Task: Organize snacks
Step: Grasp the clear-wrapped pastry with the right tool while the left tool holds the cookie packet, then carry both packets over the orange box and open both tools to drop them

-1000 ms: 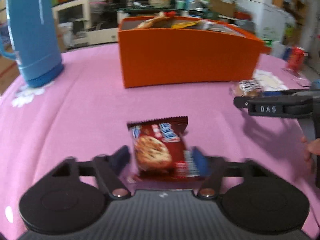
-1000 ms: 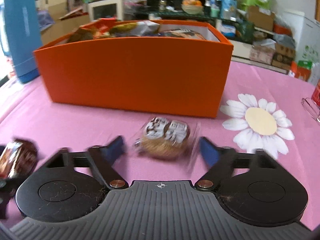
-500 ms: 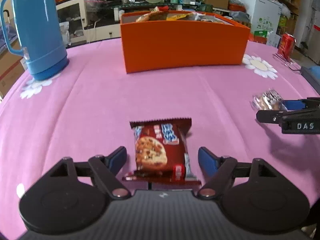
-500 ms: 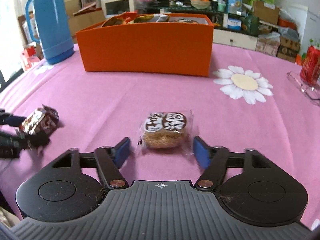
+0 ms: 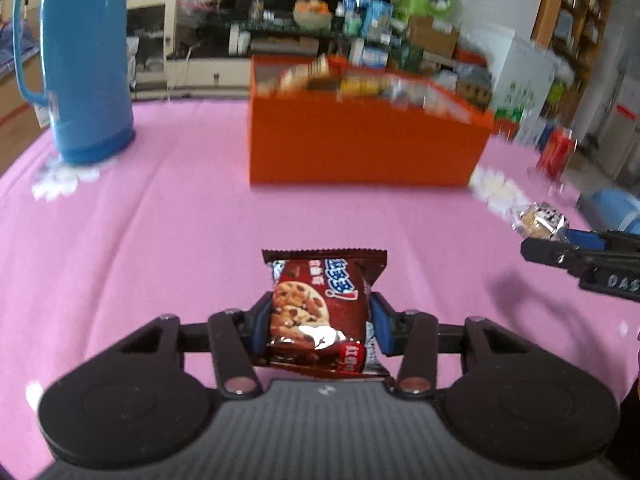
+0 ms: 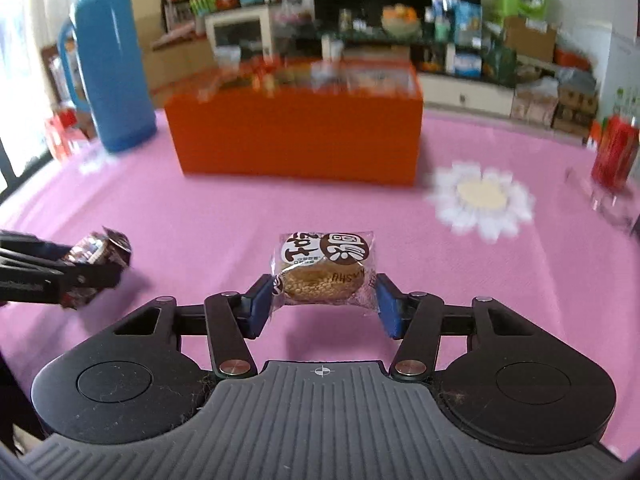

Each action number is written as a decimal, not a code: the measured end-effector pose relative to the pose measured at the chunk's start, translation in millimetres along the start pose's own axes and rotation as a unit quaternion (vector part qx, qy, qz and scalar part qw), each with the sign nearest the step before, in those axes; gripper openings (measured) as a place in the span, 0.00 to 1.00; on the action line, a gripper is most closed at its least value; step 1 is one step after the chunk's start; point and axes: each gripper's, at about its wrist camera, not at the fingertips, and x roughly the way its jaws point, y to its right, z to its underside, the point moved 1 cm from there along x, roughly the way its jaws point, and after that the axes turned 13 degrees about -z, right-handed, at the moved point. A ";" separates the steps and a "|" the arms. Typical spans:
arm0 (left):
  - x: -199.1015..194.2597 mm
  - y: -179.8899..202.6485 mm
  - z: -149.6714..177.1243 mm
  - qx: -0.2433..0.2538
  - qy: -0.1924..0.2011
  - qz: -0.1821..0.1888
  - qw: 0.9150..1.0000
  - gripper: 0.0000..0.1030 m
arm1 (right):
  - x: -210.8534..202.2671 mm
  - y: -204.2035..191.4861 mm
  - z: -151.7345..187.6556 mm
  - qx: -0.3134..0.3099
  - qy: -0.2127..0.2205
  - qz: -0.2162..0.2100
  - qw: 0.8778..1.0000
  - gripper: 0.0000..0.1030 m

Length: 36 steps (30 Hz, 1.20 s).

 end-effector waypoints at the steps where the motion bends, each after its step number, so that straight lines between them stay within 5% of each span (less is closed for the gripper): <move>1: -2.5 -1.0 -10.6 -0.006 0.011 0.005 1.000 0.46 | -6.7 -0.5 -9.6 0.001 0.015 -0.006 1.000 0.34; 9: 36.4 8.3 -141.8 -0.023 0.089 0.014 0.996 0.46 | 13.7 22.4 -121.3 -0.047 0.098 0.006 0.994 0.35; 15: 127.3 45.8 -211.7 -0.009 0.076 0.020 0.997 0.46 | 116.4 67.0 -181.0 -0.044 0.057 0.012 0.997 0.35; 19: 171.8 67.4 -203.4 0.035 0.056 -0.006 0.998 0.50 | 169.9 81.6 -178.0 -0.044 0.008 0.009 0.999 0.37; 26: 169.3 75.7 -197.4 0.082 0.078 -0.035 0.993 0.77 | 179.1 82.2 -172.7 -0.064 0.012 0.013 0.998 0.46; 29: 141.6 65.7 -198.0 0.054 0.100 -0.024 0.993 0.94 | 166.1 77.8 -175.4 -0.059 0.021 0.011 0.998 0.62; 33: 87.4 59.5 -178.4 0.039 0.137 -0.024 0.989 0.94 | 113.3 64.2 -168.9 -0.070 0.077 0.020 0.994 0.89; 36: 55.9 61.4 -149.8 0.037 0.138 -0.025 0.989 0.94 | 71.4 53.3 -149.0 -0.065 0.099 0.015 0.993 0.90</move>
